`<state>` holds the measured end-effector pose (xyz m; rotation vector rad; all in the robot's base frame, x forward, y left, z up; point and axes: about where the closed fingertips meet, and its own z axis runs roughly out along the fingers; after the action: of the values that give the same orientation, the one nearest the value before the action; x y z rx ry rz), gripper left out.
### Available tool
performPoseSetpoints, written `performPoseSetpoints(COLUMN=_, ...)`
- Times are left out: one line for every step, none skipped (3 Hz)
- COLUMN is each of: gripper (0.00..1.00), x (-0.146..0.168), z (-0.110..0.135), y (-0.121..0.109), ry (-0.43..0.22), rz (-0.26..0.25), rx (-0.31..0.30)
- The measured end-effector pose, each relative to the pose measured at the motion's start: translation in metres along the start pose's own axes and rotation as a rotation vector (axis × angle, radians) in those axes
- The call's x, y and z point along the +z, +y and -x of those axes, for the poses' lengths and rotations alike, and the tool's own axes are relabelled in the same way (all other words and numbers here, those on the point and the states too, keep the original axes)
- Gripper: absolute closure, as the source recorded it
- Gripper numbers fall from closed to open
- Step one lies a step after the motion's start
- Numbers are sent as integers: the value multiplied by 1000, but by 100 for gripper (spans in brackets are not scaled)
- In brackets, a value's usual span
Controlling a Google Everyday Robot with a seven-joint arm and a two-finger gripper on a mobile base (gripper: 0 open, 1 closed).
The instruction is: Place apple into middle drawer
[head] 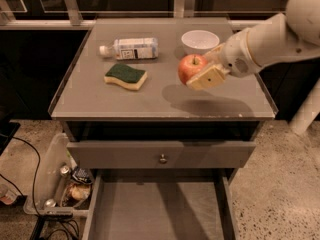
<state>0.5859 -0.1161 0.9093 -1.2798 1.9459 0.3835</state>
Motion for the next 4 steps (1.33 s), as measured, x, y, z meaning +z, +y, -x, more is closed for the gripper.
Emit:
performPoseSetpoints(gripper=100, x=-38, z=-43, y=44, ry=-30, rz=-95, rx=82)
performPoseSetpoints(gripper=100, x=-40, z=-48, y=47, ry=-27, rz=-95, rx=89)
performPoseSetpoints(gripper=100, x=-38, z=-47, y=48, ry=-42, rz=-120, rx=93)
performPoseSetpoints(gripper=100, x=-9, z=-58, y=66, ry=-65, rz=-169, rx=154)
